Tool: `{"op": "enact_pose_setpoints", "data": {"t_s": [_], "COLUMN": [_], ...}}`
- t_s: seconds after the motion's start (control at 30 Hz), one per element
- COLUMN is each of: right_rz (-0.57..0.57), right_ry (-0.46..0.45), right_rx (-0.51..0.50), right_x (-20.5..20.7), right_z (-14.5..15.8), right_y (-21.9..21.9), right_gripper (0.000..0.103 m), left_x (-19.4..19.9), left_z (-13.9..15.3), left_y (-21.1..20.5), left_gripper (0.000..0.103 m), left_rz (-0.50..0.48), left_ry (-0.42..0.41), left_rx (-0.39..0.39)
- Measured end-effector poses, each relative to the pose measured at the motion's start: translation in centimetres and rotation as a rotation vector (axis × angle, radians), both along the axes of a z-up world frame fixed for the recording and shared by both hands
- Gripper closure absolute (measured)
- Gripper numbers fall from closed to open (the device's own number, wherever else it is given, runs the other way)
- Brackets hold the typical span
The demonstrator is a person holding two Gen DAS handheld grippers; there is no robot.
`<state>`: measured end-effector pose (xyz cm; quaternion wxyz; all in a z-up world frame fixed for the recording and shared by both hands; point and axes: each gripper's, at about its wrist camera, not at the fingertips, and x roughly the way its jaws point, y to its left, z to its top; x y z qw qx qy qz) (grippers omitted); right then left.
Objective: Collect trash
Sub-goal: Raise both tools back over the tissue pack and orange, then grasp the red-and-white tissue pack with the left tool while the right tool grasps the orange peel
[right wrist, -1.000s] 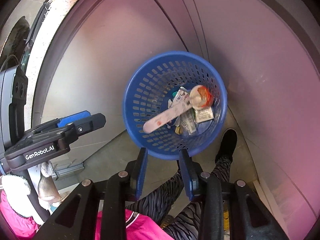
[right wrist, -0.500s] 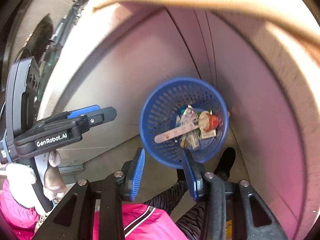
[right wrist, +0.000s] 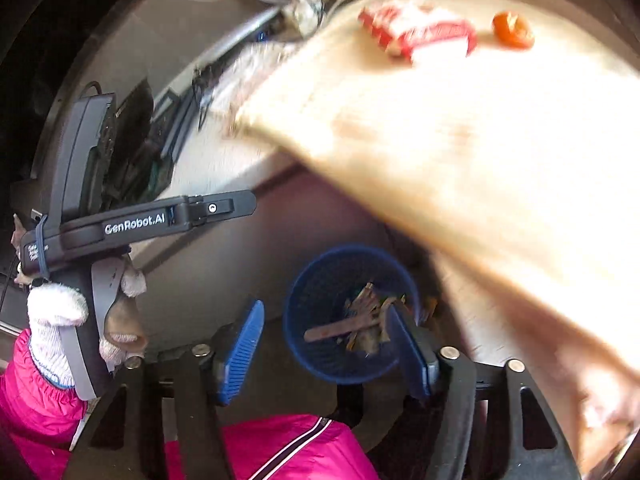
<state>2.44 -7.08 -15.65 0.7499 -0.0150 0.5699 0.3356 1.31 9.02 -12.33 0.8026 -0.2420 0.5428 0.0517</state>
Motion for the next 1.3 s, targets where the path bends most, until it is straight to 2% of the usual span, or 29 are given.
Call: {"op": "enact_pose_setpoints", "data": {"t_s": [0.2, 0.43, 0.5, 0.57, 0.7, 0.97, 1.3], "right_rz": [-0.033, -0.095, -0.115, -0.134, -0.159, -0.171, -0.175], "right_ry": [-0.088, -0.165, -0.177, -0.188, -0.223, -0.244, -0.209], "right_rx": [0.010, 0.013, 0.011, 0.010, 0.014, -0.008, -0.012], "right_x": [2.9, 7.4, 8.8, 10.3, 12.6, 17.1, 21.6], "right_z": [3.0, 5.3, 5.9, 6.2, 7.1, 7.2, 5.7], "right_y": [-2.3, -5.0, -6.1, -6.9, -8.2, -8.9, -9.0], "right_gripper": [0.025, 0.020, 0.019, 0.011, 0.009, 0.009, 0.009], "left_x": [4.0, 8.4, 9.8, 11.2, 14.0, 19.6, 23.4], "left_z": [2.2, 2.3, 2.4, 2.5, 2.4, 1.3, -1.8], "left_y": [0.1, -1.0, -1.0, -0.9, -1.0, -0.7, -0.5], "left_gripper": [0.033, 0.025, 0.025, 0.025, 0.025, 0.025, 0.025], "left_rz": [0.024, 0.048, 0.062, 0.069, 0.083, 0.113, 0.161], "left_ry": [-0.051, -0.074, -0.076, -0.078, -0.075, -0.041, 0.030], "left_rx": [-0.015, -0.026, -0.033, -0.041, -0.061, -0.075, -0.117]}}
